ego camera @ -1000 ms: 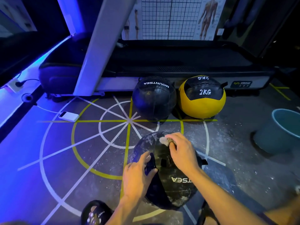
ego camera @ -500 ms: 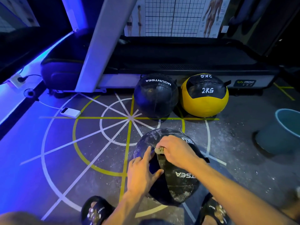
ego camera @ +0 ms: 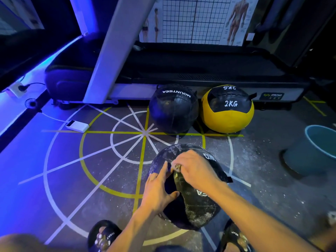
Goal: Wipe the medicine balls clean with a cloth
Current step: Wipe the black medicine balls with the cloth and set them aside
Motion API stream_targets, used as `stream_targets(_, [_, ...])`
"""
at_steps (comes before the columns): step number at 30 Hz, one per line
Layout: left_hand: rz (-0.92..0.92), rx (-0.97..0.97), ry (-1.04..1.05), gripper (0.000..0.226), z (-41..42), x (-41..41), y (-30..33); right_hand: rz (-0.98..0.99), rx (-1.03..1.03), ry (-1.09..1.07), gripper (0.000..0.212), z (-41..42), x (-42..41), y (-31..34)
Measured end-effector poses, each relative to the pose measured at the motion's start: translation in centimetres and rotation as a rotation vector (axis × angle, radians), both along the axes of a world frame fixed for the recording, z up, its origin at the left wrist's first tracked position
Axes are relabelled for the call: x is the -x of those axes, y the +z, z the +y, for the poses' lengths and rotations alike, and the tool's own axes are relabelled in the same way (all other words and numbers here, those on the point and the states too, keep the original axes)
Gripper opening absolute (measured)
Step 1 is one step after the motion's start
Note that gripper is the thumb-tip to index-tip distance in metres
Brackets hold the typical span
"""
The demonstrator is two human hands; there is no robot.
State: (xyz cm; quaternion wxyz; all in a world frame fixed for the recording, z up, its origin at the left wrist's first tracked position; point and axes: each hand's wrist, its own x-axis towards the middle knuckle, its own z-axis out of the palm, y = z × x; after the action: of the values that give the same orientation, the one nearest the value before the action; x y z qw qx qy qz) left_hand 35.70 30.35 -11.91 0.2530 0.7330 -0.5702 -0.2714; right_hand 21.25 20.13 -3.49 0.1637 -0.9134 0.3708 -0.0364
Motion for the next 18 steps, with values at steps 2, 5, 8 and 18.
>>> stream_targets(2, [0.026,-0.015,-0.012,0.106,0.0,-0.3,0.2,0.093,-0.006,0.099,0.029,1.5,0.0,-1.4])
stream_targets(5, [0.039,-0.039,-0.038,0.1,0.0,-0.7,0.4,0.238,-0.056,0.324,0.028,3.2,2.0,-1.6])
stream_targets(8, [0.061,-0.059,-0.041,0.1,-0.1,-0.6,0.1,0.264,-0.08,0.363,0.028,3.2,2.6,0.5])
stream_targets(18, [0.115,-0.065,-0.022,0.098,0.0,-0.7,0.9,0.114,0.007,0.199,0.033,5.4,1.3,-2.6])
